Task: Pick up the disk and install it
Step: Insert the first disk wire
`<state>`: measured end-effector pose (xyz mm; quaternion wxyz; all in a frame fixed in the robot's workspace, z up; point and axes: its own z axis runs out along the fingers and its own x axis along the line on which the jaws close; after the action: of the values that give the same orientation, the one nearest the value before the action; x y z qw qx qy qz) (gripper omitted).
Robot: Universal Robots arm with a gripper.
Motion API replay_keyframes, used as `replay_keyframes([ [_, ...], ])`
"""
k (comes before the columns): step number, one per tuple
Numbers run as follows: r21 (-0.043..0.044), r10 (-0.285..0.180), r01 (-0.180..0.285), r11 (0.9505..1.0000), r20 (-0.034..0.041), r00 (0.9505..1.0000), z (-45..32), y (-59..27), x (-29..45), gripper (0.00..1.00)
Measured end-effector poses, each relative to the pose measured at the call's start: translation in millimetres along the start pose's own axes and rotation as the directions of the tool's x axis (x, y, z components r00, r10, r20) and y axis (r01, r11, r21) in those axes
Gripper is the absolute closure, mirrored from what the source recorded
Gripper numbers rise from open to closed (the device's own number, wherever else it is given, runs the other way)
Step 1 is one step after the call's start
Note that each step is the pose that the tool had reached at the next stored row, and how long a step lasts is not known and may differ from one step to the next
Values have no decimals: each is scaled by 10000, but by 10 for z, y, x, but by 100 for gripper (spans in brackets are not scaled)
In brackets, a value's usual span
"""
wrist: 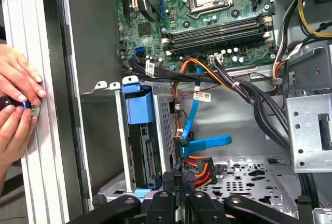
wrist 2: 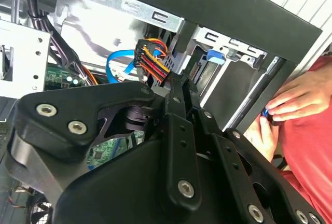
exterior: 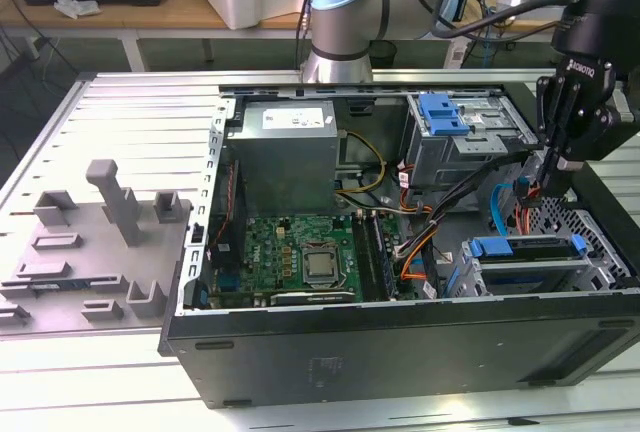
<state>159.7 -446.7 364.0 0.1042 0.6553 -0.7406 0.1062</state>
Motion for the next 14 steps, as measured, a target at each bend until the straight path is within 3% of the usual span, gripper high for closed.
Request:
replay_keyframes([
  [3,31,-13,12,10000,177,9998,-4,8,14,83],
  [4,50,-17,15,10000,315,9995,-10,13,26,83],
  [7,87,-13,8,10000,572,9984,-37,20,62,83],
  [14,163,6,-17,9999,669,9978,-13,48,215,83],
])
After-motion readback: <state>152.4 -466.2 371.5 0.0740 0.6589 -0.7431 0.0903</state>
